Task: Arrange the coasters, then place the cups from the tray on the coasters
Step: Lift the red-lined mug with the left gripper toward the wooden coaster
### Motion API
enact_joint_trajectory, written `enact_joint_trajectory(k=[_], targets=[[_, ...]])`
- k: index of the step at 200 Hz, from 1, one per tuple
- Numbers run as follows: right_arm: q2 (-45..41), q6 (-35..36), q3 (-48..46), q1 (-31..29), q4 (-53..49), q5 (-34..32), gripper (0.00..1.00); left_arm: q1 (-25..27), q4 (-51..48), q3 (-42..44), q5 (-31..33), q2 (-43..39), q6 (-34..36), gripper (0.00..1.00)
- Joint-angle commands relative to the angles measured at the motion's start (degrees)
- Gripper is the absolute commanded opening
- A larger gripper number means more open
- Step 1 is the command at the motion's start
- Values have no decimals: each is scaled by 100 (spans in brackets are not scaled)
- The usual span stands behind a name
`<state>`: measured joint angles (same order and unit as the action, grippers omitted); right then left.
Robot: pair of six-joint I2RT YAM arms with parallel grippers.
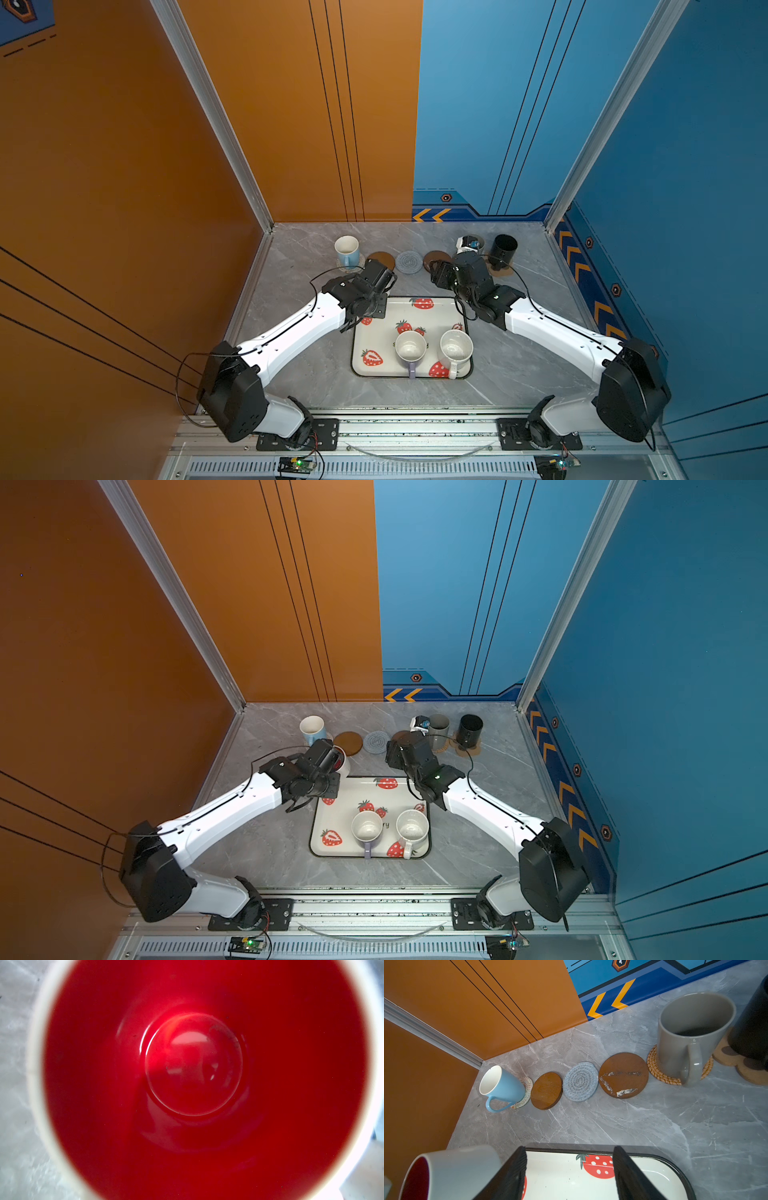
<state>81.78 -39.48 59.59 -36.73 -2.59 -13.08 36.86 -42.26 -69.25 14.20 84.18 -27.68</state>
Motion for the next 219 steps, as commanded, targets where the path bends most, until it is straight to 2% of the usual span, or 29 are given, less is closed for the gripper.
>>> enact_joint_trajectory(k=[1,39,63,113,168,219], targets=[[-223,13,-1,45,-146,98,65,-207,435,-469,-162,291,252,0],[-310,15,-80,119,-154,129,65,-443,508,-1208,-224,1108,513,0],[-405,16,-159,168,-151,109,65,-554,630,-1565,-16,1540,718,0],[-573,2,-288,299,-183,103,65,-888,631,-2420,-135,2349,997,0],[-733,-15,-395,408,-239,56,65,-1298,628,-2884,-405,2973,984,0],[-786,-31,-424,454,-276,60,65,-1349,631,-3218,-480,3421,1054,0]])
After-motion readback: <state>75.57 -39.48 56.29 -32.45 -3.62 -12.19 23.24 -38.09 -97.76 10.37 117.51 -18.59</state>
